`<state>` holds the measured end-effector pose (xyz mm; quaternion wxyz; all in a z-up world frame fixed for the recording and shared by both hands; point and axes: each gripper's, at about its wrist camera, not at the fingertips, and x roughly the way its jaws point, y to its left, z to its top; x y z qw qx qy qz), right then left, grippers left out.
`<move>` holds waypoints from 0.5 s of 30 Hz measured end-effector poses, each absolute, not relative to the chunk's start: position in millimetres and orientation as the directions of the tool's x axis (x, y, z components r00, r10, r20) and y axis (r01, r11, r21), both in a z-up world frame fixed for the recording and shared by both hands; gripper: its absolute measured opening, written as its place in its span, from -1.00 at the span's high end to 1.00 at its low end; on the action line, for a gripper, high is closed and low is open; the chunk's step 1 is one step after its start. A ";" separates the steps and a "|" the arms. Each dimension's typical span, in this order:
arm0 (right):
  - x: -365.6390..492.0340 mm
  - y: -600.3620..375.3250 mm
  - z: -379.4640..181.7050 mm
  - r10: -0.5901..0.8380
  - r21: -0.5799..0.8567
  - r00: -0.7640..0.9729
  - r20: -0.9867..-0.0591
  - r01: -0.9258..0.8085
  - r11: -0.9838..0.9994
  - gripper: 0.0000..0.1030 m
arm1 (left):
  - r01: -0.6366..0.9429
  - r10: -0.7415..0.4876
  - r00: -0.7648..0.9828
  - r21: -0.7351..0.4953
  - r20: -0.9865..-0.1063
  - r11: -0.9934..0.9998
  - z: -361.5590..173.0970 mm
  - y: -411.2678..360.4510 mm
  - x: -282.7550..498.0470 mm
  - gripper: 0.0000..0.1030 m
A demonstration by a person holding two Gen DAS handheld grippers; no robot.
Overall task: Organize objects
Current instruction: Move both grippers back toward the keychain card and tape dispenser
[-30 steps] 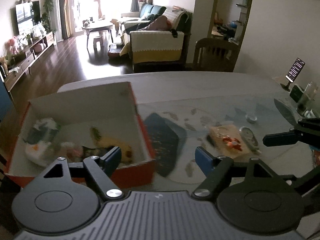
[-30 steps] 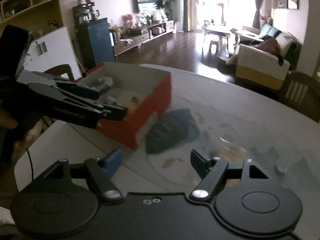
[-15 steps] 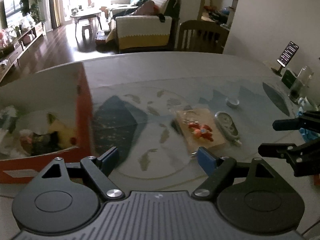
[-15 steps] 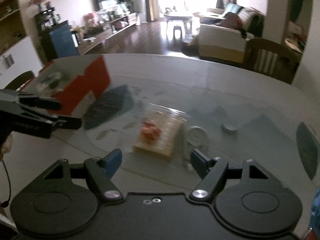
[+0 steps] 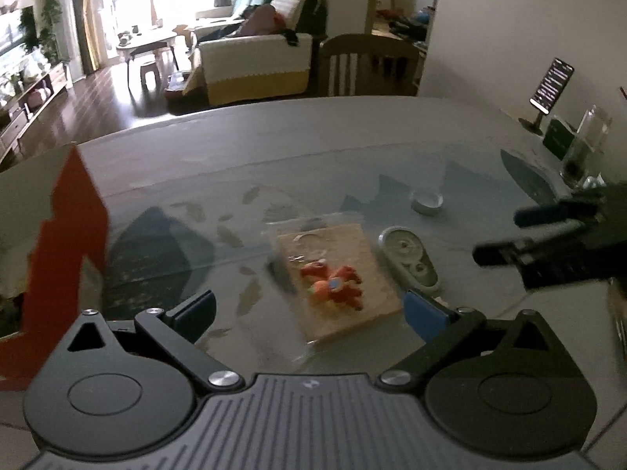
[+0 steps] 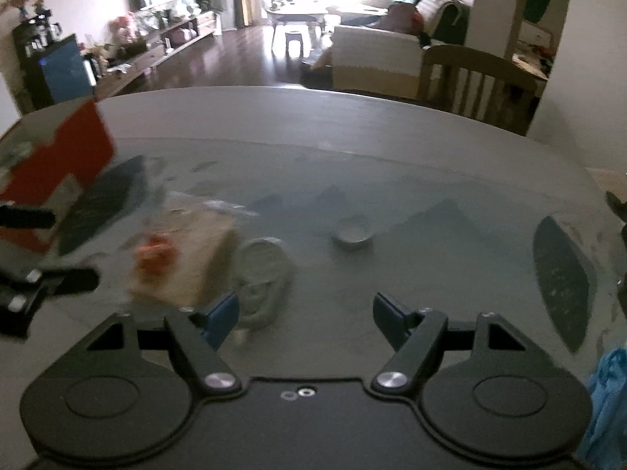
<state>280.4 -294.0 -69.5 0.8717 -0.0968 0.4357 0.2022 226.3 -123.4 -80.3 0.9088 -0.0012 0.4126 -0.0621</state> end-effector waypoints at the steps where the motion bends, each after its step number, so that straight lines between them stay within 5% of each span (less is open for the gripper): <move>1: 287.0 -296.1 -72.5 0.261 0.006 0.539 -0.801 -0.429 0.903 -0.46 | 0.114 -0.118 0.648 -0.057 -0.752 0.992 -82.0 -126.1 228.6 -0.99; 15: 348.3 -310.0 -102.5 0.224 -0.002 0.529 -0.818 -0.393 0.919 -0.46 | 0.107 -0.100 0.637 -0.040 -0.764 0.993 -113.5 -146.4 254.7 -0.99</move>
